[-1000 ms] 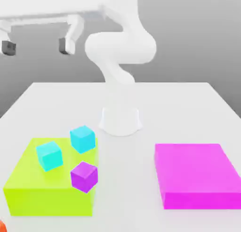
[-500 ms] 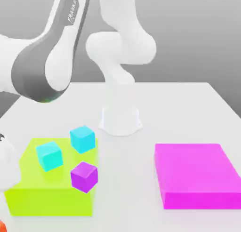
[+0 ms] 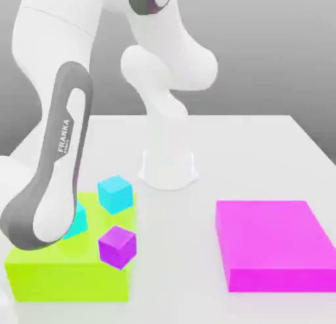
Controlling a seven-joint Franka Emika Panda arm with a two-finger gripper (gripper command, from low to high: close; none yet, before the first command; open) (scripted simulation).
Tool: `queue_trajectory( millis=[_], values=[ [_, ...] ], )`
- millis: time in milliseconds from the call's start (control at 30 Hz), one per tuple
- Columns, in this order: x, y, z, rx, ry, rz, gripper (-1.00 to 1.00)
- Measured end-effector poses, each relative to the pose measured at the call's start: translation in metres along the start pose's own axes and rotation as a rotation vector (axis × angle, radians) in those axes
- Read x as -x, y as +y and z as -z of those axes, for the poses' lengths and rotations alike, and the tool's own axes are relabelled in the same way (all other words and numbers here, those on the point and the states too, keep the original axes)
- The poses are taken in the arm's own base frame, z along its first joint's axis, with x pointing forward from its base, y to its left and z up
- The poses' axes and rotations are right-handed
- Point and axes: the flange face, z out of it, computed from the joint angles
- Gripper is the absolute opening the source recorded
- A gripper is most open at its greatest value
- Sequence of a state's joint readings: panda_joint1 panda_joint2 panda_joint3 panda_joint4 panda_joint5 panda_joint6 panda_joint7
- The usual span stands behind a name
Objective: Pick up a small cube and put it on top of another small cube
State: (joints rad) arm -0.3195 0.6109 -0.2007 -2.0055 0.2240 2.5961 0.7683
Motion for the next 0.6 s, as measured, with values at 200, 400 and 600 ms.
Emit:
queue_trajectory(
  millis=[200,400,600],
  values=[
    [0.013,0.014,0.075,-0.009,-0.016,-0.062,-1.00],
    [0.045,0.048,0.128,-0.019,-0.036,-0.184,-1.00],
    [0.080,0.088,0.170,-0.017,-0.038,-0.302,-1.00]
  ],
)
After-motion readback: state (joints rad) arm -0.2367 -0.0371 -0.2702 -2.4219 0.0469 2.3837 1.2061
